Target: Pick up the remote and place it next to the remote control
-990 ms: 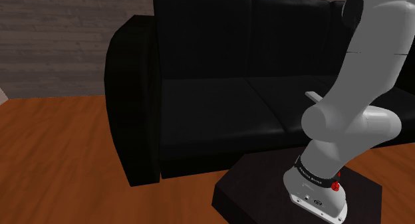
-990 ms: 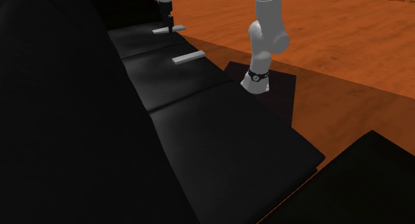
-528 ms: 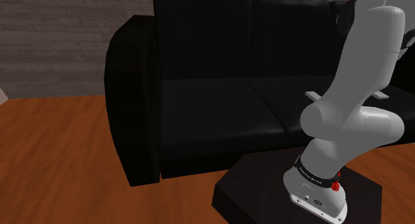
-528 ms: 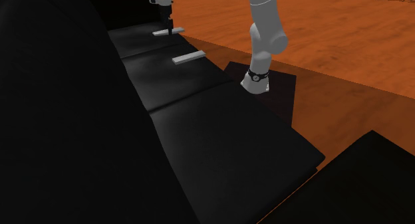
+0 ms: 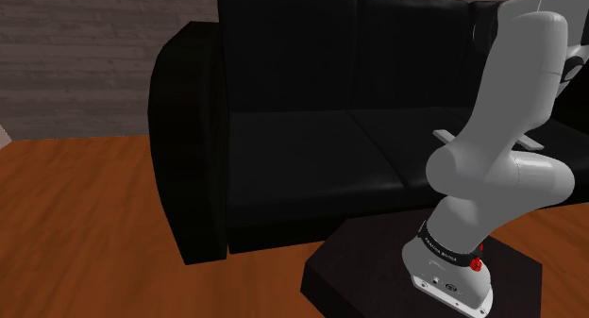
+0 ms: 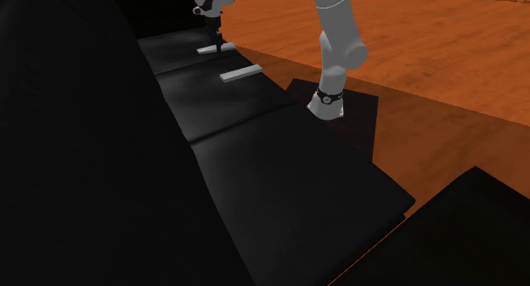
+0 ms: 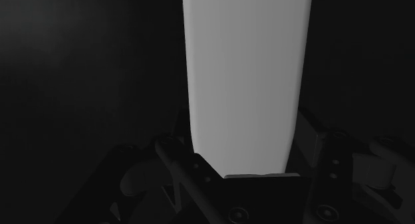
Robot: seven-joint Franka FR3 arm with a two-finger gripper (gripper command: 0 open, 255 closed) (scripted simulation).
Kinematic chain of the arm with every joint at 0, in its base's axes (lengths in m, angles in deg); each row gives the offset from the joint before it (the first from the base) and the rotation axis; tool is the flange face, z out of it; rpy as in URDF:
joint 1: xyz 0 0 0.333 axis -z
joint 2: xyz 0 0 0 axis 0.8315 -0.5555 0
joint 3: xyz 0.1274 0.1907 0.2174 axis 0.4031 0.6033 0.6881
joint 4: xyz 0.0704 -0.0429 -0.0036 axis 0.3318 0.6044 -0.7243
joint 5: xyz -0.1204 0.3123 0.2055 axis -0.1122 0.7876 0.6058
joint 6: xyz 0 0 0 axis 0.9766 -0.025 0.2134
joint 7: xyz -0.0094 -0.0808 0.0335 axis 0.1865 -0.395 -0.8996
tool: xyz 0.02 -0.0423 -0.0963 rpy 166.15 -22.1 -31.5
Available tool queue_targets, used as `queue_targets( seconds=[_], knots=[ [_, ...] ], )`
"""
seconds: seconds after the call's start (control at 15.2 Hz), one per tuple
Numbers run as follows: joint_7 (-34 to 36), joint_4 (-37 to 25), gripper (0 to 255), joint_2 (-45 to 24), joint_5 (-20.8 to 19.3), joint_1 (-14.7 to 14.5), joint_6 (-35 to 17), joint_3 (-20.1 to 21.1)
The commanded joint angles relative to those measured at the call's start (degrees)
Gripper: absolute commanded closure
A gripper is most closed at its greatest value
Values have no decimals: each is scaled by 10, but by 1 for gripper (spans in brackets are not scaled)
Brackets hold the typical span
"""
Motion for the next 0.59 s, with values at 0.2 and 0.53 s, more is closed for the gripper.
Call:
queue_targets(
  seconds=[0.2,0.53],
  knots=[
    [-9,9,255,-12,12,6,-18,8],
    [-9,9,255,-12,12,6,-18,8]
  ],
)
